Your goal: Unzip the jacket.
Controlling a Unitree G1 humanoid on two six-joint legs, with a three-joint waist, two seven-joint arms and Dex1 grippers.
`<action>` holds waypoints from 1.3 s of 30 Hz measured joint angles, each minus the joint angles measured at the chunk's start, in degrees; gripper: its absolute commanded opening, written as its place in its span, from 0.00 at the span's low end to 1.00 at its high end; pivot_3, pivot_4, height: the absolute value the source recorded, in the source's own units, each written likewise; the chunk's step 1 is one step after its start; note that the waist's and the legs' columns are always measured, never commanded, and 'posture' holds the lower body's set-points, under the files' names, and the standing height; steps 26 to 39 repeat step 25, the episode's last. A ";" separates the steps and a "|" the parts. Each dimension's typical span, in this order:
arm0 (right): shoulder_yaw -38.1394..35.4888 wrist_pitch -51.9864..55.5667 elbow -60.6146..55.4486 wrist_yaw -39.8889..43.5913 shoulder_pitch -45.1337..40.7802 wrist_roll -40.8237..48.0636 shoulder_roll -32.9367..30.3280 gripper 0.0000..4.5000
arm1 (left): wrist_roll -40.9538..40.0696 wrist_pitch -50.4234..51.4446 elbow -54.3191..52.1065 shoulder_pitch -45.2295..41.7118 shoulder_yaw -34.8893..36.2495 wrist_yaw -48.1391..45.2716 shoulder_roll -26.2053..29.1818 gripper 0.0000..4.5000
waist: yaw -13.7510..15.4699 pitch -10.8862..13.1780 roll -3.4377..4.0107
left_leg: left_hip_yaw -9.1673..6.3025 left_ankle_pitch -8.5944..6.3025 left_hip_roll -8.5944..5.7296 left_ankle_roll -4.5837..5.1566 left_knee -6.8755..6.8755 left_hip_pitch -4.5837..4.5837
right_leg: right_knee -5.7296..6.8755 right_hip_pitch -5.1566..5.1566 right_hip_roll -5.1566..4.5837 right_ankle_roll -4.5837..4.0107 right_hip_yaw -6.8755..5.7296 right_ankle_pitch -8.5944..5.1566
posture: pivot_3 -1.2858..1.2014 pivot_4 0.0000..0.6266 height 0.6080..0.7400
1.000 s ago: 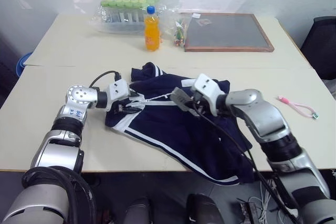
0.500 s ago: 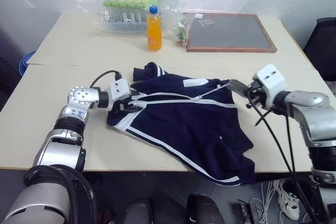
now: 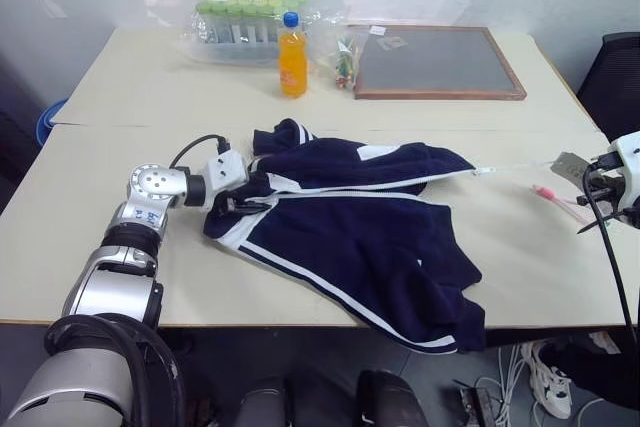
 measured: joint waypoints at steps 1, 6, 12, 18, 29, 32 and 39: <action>0.18 1.59 -3.18 2.38 -0.02 2.56 1.27 0.01 | -0.21 1.19 0.00 -0.05 0.50 -0.82 0.18 0.70 | -0.29 0.00 0.00 | -0.01 0.00 0.02 0.00 0.00 0.00 | 0.00 0.00 0.01 0.00 -0.01 0.00 | 0.52 0.24 1.00; 7.07 2.61 -10.56 12.12 -1.20 6.44 2.52 0.21 | -2.81 9.21 -3.33 0.17 2.09 -7.79 0.37 0.82 | -0.50 0.01 0.00 | -0.07 -0.02 -0.02 0.03 0.00 -0.13 | -0.06 -0.05 0.00 0.00 -0.06 0.00 | 0.52 0.24 1.00; 12.17 -1.21 -6.46 26.99 -3.61 6.54 -3.76 0.69 | -8.59 23.45 -18.97 4.07 4.95 -17.10 6.63 1.00 | -0.06 0.04 0.02 | -0.10 -0.04 -0.03 0.06 -0.03 -0.28 | -0.19 -0.13 0.00 0.00 -0.09 0.00 | 0.52 0.24 1.00; 8.36 -4.82 0.40 41.96 -6.50 10.60 -12.62 0.99 | -17.12 41.69 -38.46 10.63 11.62 -23.06 21.31 1.00 | -0.44 0.16 0.08 | -0.10 -0.04 0.03 0.05 -0.05 -0.18 | -0.21 -0.08 0.01 0.00 -0.08 0.00 | 0.52 0.24 1.00; 1.18 -9.31 9.57 48.31 -5.08 13.39 -18.60 0.99 | -26.28 54.37 -47.06 18.04 23.79 -23.22 36.46 1.00 | -0.90 0.20 0.14 | -0.03 -0.05 0.10 0.04 -0.06 -0.09 | -0.20 -0.01 0.00 -0.01 -0.01 -0.01 | 0.52 0.24 1.00; 1.18 -9.31 9.57 48.31 -5.08 13.39 -18.60 0.99 | -26.28 54.37 -47.06 18.04 23.79 -23.22 36.46 1.00 | -0.90 0.20 0.14 | -0.03 -0.05 0.10 0.04 -0.06 -0.09 | -0.20 -0.01 0.00 -0.01 -0.01 -0.01 | 0.52 0.24 1.00; 1.18 -9.31 9.57 48.31 -5.08 13.39 -18.60 0.99 | -26.28 54.37 -47.06 18.04 23.79 -23.22 36.46 1.00 | -0.90 0.20 0.14 | -0.03 -0.05 0.10 0.04 -0.06 -0.09 | -0.20 -0.01 0.00 -0.01 -0.01 -0.01 | 0.52 0.24 1.00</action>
